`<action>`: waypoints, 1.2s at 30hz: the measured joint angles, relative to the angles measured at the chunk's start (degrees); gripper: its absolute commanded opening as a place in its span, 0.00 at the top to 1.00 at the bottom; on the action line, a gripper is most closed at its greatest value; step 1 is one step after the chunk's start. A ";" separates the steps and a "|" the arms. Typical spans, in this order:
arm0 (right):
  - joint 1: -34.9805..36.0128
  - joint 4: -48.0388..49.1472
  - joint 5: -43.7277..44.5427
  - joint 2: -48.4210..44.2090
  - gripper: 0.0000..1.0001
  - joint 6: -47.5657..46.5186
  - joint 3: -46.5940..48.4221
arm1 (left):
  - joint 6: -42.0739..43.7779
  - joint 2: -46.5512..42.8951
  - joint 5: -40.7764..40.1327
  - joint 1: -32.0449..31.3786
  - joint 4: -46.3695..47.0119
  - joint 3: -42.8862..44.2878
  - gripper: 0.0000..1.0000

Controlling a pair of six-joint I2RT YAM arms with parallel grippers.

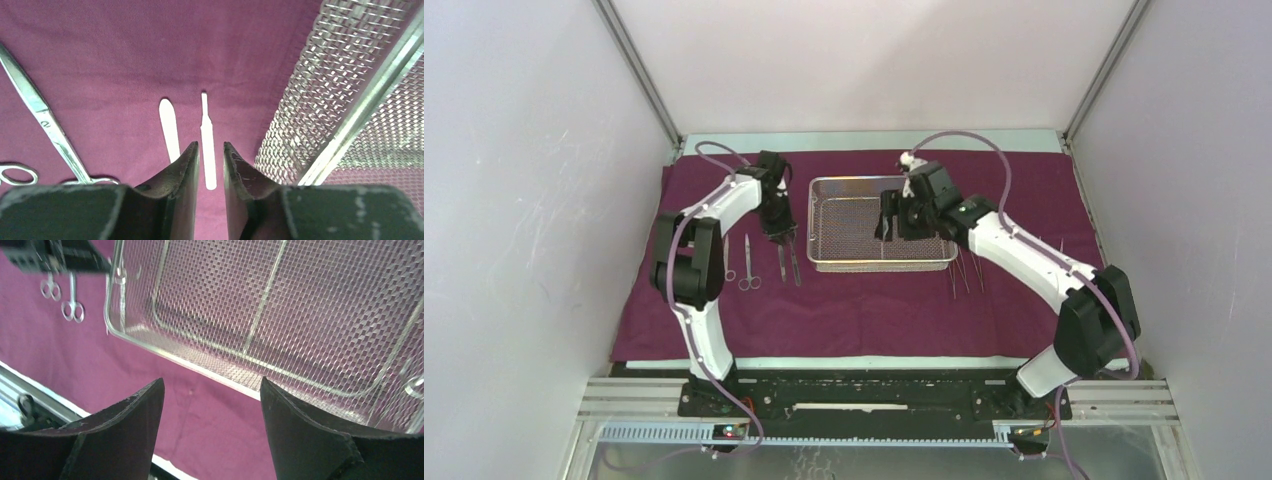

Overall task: Open and lay out the surgical kit
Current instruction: Place the medical item in the surgical kit, then move the container from the surgical kit.

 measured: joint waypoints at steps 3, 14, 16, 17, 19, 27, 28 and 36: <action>4.28 -1.20 2.91 -1.44 0.19 0.15 -2.89 | 0.02 -1.99 0.83 0.35 0.02 0.07 0.61; 12.90 -2.86 12.20 -1.22 0.18 3.89 -9.14 | -0.22 -13.75 4.46 3.02 1.77 0.04 0.18; 13.25 -2.67 13.46 0.50 0.18 4.46 -9.14 | -0.24 -15.72 5.05 3.26 2.01 0.04 0.14; 13.31 -2.45 13.99 1.73 0.18 4.61 -9.14 | -0.20 -16.57 5.46 3.32 2.03 0.04 0.13; 13.35 -2.03 14.75 3.87 0.18 4.68 -9.14 | -0.20 -17.75 6.14 3.32 2.03 0.04 0.02; 12.96 -1.73 16.50 11.04 0.18 4.48 -7.41 | -0.20 -19.69 7.96 3.32 2.03 0.04 0.00; 12.87 -2.27 16.76 11.91 0.18 4.42 -6.34 | -0.20 -19.76 8.07 3.32 2.03 0.04 0.00; 11.85 -2.89 18.05 20.11 0.18 2.95 4.52 | -0.22 -20.50 8.94 3.41 2.05 0.04 0.00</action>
